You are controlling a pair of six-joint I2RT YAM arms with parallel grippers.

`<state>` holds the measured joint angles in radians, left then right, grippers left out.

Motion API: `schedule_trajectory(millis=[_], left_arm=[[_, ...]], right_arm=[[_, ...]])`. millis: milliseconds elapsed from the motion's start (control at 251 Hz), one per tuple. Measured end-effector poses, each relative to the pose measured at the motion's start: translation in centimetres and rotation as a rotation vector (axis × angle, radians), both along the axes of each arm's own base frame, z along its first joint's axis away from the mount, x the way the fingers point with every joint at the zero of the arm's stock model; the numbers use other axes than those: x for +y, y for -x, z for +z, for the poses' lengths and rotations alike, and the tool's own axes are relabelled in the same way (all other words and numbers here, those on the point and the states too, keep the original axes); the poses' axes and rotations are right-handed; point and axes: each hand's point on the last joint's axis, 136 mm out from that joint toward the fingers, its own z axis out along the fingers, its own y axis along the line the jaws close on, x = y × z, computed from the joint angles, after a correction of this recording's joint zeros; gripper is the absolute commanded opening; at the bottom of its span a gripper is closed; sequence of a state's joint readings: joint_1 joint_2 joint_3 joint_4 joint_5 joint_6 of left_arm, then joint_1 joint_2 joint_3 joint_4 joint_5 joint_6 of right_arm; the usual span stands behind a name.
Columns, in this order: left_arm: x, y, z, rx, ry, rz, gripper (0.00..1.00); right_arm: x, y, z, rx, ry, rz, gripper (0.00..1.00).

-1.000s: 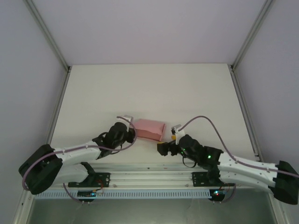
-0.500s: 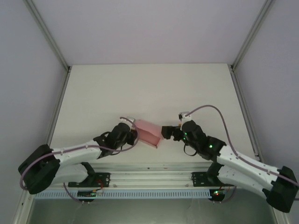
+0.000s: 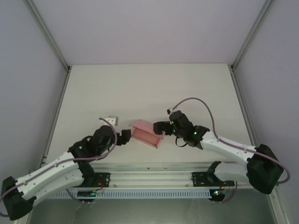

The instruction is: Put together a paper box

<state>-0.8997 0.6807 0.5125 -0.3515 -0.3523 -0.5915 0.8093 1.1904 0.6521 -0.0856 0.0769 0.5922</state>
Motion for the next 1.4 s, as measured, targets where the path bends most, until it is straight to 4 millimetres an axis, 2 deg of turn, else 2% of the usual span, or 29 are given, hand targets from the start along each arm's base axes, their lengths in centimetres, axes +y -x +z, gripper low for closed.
schedule_trajectory(millis=[152,259,291,359,463,531,615,691,826,990,1138,1197,1309,1397], left_arm=[[-1.4,-1.3,3.8,0.028,0.067,0.033,1.0],[-2.8,-3.8,4.4,0.103,0.073,0.057,1.0],[-3.2,-4.6,3.8,0.133,0.067,0.06,1.0],[-3.7,-5.9,1.2,0.228,0.042,0.056,1.0],[-3.7,-6.6,-2.9,0.364,-0.001,0.039,0.99],[-3.8,-6.6,-4.7,0.422,-0.016,0.019,1.0],[-4.2,-6.7,-5.9,0.468,-0.009,-0.018,1.0],[-4.7,-7.0,-6.7,0.5,0.018,-0.055,0.92],[-5.8,-7.3,-8.6,0.566,0.062,-0.13,0.84],[-7.0,-7.0,-10.1,0.603,0.082,-0.203,0.63],[-6.7,-6.9,-11.6,0.628,0.117,-0.214,0.45],[-6.9,-7.0,-11.6,0.632,0.16,-0.228,0.38],[-7.5,-7.3,-11.4,0.622,0.217,-0.262,0.34],[-7.7,-7.7,-11.4,0.618,0.256,-0.276,0.26]], right_arm=[[1.4,0.5,-1.6,0.026,0.032,0.072,0.99],[2.0,1.2,-3.2,0.048,0.075,0.118,0.99],[2.2,1.4,-3.6,0.052,0.087,0.129,0.99],[2.4,1.6,-4.2,0.05,0.109,0.148,0.99],[2.6,1.7,-4.8,0.033,0.117,0.168,0.99],[2.5,1.8,-5.5,0.029,0.123,0.18,0.99],[2.3,2.1,-6.6,0.03,0.14,0.196,0.99],[2.2,2.2,-7.3,0.022,0.151,0.214,0.99],[2.3,1.8,-7.5,-0.009,0.13,0.23,0.99],[2.0,0.9,-7.6,-0.012,0.088,0.23,0.99],[1.0,0.0,-7.6,-0.006,0.064,0.212,0.99],[0.8,-0.1,-7.6,0.0,0.059,0.212,0.99],[0.6,0.0,-7.5,0.002,0.056,0.222,0.99],[0.3,0.2,-7.3,0.007,0.059,0.219,0.99]])
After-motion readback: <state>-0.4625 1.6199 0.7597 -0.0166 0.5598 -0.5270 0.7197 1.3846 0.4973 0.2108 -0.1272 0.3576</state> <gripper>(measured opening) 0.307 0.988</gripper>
